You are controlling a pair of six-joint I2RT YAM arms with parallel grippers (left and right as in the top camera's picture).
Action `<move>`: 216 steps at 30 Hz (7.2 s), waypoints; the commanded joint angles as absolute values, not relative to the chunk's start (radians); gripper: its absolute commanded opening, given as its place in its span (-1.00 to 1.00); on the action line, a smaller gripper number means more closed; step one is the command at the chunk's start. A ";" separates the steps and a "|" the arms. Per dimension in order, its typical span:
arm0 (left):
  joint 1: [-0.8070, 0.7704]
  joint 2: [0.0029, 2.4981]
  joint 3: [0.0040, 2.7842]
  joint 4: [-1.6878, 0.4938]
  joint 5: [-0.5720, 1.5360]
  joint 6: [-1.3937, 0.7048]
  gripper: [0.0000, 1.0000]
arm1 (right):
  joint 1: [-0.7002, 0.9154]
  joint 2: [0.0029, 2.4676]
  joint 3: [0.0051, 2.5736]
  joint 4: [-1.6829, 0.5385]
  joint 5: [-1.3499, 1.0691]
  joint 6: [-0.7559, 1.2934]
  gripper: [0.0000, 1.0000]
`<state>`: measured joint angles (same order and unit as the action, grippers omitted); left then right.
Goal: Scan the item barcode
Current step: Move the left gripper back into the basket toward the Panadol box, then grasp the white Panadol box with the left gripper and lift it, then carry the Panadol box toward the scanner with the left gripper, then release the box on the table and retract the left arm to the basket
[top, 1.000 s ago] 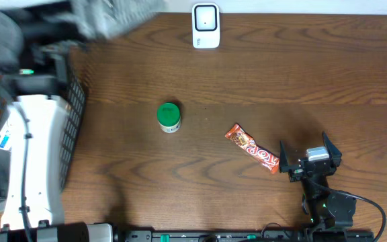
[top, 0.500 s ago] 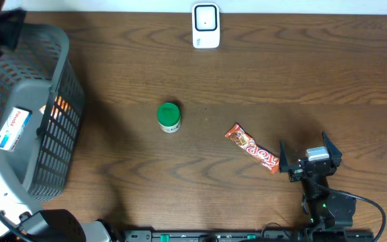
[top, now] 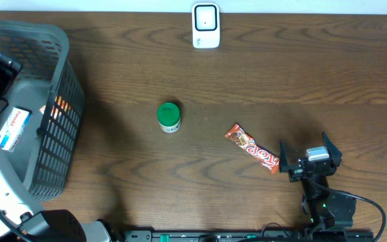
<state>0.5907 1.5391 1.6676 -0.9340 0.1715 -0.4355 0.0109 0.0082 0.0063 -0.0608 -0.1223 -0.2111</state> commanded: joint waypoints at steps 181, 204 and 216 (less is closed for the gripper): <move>-0.642 1.946 1.494 -0.847 0.226 -0.366 -0.01 | 0.020 0.006 0.006 -0.065 -0.121 -0.195 0.99; -0.686 2.008 1.496 -0.813 0.218 -0.353 0.94 | 0.020 0.006 0.006 -0.065 -0.121 -0.195 0.99; -0.686 1.776 1.496 -1.027 -0.028 -0.434 0.95 | 0.020 0.006 0.006 -0.065 -0.121 -0.195 0.99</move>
